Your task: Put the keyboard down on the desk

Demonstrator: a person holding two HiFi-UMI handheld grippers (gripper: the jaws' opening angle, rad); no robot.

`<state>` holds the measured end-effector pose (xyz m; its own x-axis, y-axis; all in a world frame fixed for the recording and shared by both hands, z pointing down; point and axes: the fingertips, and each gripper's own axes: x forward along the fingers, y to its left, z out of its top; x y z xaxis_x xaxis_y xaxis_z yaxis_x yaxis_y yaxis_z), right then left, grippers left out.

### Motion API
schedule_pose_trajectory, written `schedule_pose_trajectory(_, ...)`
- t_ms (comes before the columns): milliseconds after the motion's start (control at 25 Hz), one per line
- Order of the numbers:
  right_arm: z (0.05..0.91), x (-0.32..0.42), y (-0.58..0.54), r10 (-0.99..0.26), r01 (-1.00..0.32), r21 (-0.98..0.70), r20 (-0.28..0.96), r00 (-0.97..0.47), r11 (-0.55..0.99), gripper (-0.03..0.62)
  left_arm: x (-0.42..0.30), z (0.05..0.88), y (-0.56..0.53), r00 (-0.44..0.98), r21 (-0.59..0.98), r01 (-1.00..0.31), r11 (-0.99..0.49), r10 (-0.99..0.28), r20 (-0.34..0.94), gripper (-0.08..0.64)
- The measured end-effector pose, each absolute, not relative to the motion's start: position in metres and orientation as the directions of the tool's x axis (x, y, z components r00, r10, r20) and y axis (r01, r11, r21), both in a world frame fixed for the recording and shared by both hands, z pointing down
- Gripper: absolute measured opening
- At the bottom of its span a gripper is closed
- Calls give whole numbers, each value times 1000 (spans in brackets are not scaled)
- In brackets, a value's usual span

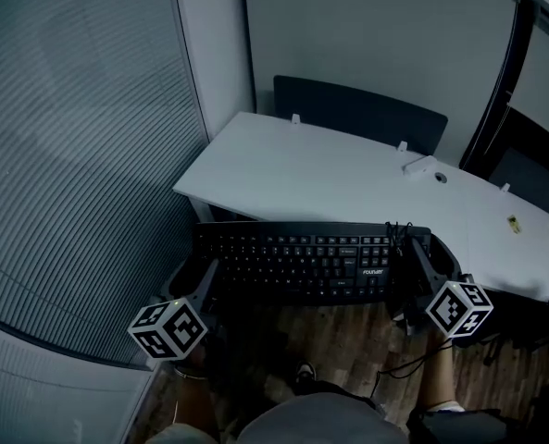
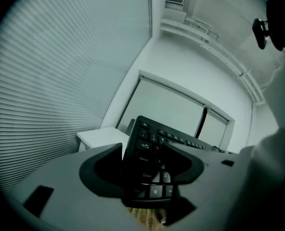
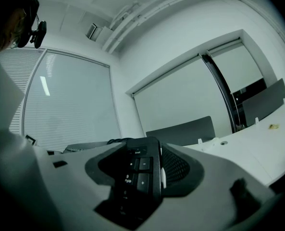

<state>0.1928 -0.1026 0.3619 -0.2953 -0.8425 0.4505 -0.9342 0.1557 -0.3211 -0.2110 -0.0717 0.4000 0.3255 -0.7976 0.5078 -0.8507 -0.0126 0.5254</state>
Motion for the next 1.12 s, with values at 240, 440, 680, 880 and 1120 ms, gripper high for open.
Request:
schedule_pose_trajectory(240, 374, 195, -104, -867, -910, -370, 374, -329, 186, 238, -210, 388, -71, 289, 467, -884, -39, -830, 477, 268)
schedule_pose_trajectory(440, 378, 196, -104, -880, -899, -383, 324, -347, 213, 238, -209, 383, -69, 271, 444, -895, -53, -854, 445, 268)
schedule_pose_trajectory(680, 376, 195, -105, -888, -900, -370, 299, -349, 229, 238, -210, 385, -68, 275, 453, -889, -64, -866, 417, 268)
schedule_pose_trajectory(880, 376, 194, -106, -892, -896, -370, 274, -358, 246, 238, -210, 384, -65, 262, 447, -892, -65, -880, 396, 268)
schedule_pose_trajectory(1120, 376, 195, -107, -890, -889, -381, 267, -369, 254, 238, -210, 379, -63, 252, 439, -897, -57, -881, 401, 268)
